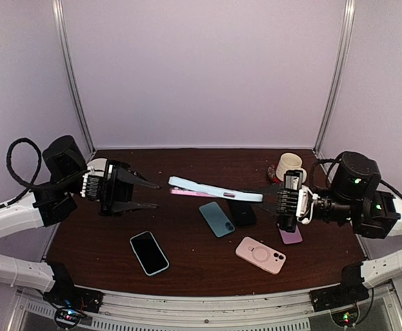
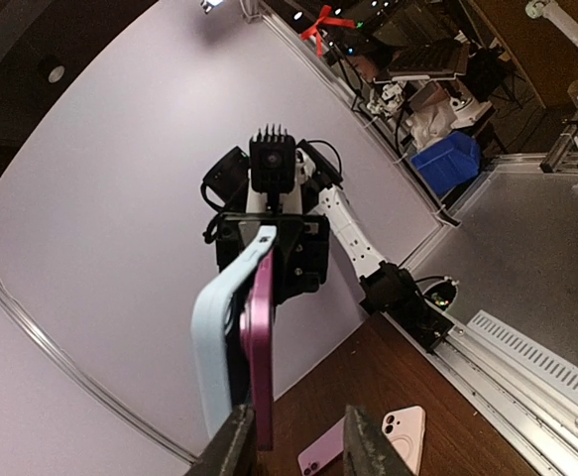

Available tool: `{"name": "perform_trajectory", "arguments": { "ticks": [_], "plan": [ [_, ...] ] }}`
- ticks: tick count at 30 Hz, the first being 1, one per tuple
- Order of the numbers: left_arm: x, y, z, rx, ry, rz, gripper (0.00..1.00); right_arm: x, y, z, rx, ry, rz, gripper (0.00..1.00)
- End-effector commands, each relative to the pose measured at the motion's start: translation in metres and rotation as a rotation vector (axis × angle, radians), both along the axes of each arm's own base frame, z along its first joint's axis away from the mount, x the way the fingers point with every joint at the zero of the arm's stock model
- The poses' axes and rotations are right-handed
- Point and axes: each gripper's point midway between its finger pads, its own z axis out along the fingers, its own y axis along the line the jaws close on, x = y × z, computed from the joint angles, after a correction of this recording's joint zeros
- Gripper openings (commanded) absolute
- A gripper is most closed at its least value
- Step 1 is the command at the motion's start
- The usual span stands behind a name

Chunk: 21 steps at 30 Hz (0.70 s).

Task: Take the phone out of the phone case
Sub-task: Pass from the right arm to the left

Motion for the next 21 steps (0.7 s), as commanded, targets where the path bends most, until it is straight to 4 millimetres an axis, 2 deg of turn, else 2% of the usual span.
{"name": "perform_trajectory", "arguments": {
  "ticks": [1,21],
  "plan": [
    [-0.009,0.004,0.011,-0.018,-0.041,-0.037,0.29,-0.008,-0.006,0.053,0.149,-0.045,0.019,0.0],
    [-0.01,-0.012,0.004,0.0,-0.009,-0.033,0.3,-0.013,0.018,0.052,0.131,-0.046,0.066,0.0]
  ]
}}
